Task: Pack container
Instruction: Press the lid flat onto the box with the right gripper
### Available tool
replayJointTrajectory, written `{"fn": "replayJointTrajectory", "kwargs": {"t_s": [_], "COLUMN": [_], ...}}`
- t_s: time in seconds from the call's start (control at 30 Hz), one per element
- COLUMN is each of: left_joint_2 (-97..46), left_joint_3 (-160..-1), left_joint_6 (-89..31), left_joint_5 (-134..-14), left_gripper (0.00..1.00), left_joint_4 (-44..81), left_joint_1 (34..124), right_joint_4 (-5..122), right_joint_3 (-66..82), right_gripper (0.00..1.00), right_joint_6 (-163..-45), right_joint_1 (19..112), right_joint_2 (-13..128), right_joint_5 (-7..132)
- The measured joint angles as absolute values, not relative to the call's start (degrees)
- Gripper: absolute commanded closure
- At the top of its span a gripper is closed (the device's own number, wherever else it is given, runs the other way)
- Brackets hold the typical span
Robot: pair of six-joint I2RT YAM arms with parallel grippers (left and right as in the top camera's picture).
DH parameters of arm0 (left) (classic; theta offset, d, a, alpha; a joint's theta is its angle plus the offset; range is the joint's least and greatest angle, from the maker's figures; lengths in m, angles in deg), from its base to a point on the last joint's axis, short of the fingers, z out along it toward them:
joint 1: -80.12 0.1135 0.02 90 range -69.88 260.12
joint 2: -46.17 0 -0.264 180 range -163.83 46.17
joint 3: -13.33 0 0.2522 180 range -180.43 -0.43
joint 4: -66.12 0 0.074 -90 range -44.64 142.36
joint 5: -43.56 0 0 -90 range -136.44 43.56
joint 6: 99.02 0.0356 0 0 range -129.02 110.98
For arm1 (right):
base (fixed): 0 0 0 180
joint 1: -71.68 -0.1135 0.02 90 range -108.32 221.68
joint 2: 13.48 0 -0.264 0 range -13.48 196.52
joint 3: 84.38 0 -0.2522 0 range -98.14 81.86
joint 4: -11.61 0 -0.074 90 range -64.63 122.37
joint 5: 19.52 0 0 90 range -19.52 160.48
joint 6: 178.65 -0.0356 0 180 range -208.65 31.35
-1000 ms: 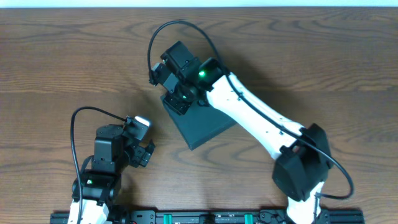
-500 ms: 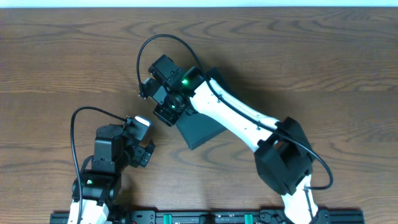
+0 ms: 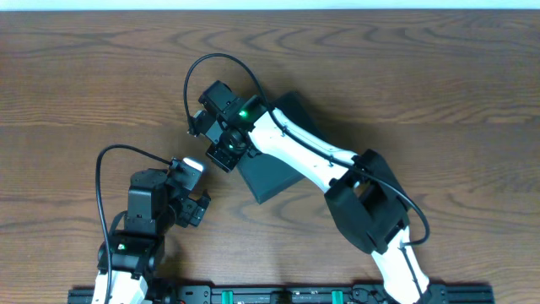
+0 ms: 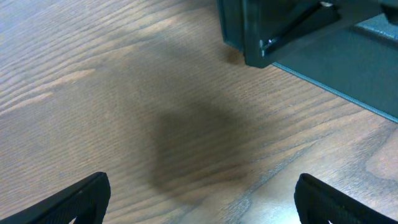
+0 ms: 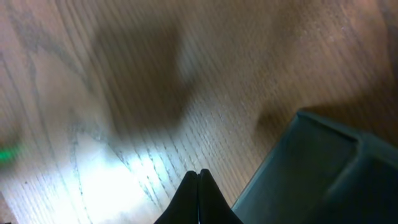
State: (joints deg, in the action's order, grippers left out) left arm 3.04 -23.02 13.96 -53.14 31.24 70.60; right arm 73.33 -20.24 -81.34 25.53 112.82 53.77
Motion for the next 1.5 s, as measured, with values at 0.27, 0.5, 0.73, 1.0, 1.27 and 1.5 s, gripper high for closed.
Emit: {"fn": "replayJointTrajectory", "kwargs": {"t_s": [0.27,0.5,0.73,1.0,1.27,1.5], "left_joint_2": [3.0,3.0,3.0,3.0,3.0,3.0], "left_joint_3": [-23.0,-23.0,-23.0,-23.0,-23.0,-23.0], "left_joint_6": [13.9,13.9,13.9,14.0,14.0,13.9], "left_joint_5": [-53.2,-53.2,-53.2,-53.2,-53.2,-53.2], "left_gripper": [0.05,0.05,0.05,0.05,0.05,0.05], "left_joint_4": [31.3,31.3,31.3,31.3,31.3,31.2], "left_joint_1": [70.6,70.6,70.6,70.6,70.6,70.6], "right_joint_4": [72.2,68.0,64.5,63.9,70.3,82.8], "right_joint_3": [-20.2,-20.2,-20.2,-20.5,-20.5,-20.7], "right_gripper": [0.99,0.99,0.99,0.99,0.99,0.99], "right_joint_6": [-81.4,-81.5,-81.7,-83.5,-86.9,-94.1], "right_joint_1": [28.7,33.2,35.8,35.8,35.5,35.3], "right_joint_2": [112.8,112.8,113.9,114.2,108.0,101.9], "right_joint_5": [58.5,62.0,65.8,66.4,72.0,80.7]}}
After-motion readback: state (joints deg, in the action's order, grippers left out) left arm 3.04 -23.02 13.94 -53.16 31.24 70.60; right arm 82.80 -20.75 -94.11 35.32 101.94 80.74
